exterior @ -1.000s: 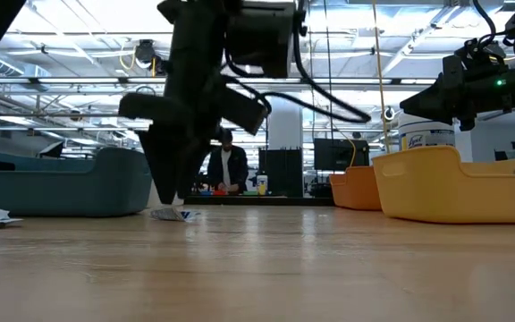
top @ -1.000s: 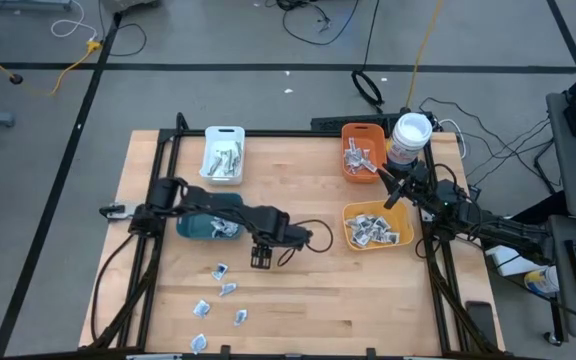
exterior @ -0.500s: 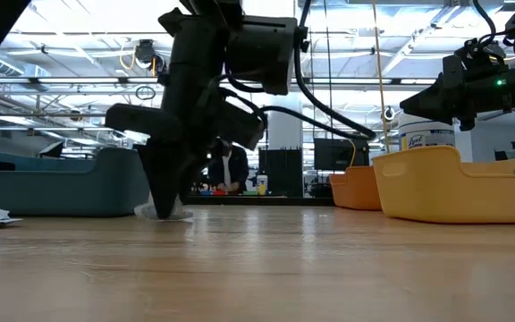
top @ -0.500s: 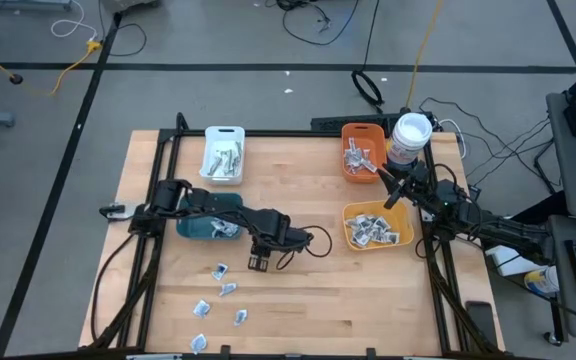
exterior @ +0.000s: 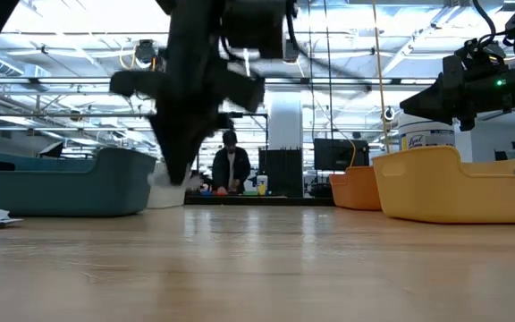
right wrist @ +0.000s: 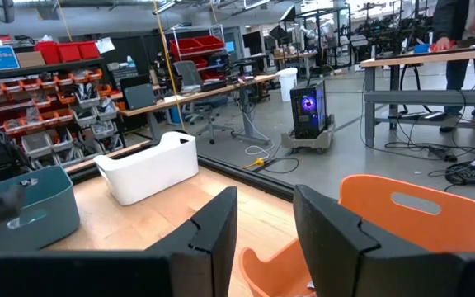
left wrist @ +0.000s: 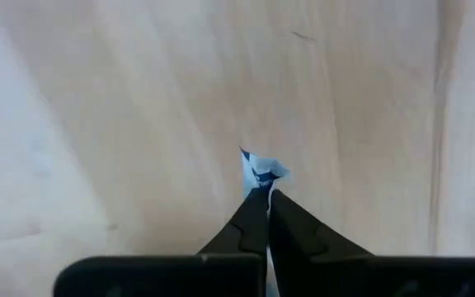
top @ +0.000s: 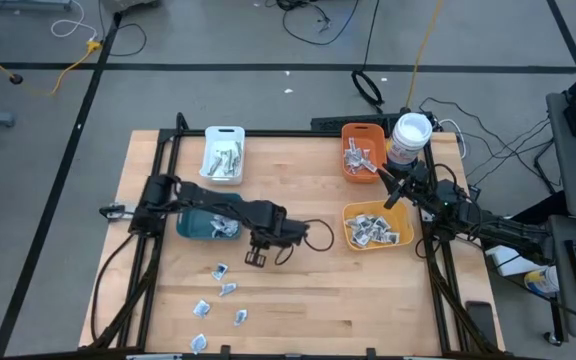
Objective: Pick & Place First Aid Supplies
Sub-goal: Put the alcohol pad into the blue bin
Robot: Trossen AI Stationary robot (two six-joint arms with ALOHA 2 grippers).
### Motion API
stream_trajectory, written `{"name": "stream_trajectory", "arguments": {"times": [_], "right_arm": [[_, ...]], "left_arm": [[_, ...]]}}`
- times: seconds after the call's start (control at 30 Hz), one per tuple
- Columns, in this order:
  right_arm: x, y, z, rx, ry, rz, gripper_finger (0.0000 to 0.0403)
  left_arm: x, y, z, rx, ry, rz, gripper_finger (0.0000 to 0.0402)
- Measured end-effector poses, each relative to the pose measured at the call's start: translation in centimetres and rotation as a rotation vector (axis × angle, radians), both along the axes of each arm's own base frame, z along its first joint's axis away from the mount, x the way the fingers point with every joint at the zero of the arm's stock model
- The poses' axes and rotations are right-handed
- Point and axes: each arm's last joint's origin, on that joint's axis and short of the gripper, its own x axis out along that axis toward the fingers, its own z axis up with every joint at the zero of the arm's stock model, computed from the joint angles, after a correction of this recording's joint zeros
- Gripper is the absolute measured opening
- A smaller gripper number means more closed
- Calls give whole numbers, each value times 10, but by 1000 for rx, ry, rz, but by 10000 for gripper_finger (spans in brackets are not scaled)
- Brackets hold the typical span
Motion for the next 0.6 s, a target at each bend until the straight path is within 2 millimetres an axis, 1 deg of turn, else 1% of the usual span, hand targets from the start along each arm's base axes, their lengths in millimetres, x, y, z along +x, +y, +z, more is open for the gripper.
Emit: {"name": "stream_trajectory", "arguments": {"times": [0.17, 0.3, 0.47, 0.53, 0.6], "right_arm": [[0, 0, 0, 0, 0, 0, 116], [0, 0, 0, 0, 0, 0, 116], [0, 0, 0, 0, 0, 0, 116], [0, 0, 0, 0, 0, 0, 116], [0, 0, 0, 0, 0, 0, 116]], "left_arm": [[-10, 8, 34, -9, -80, 0, 2], [-21, 13, 53, -13, -91, -27, 2], [-32, 21, 68, -15, -79, -47, 1], [-42, 26, 70, -12, -70, 7, 1], [-54, 33, 70, -5, -61, 112, 1]]}}
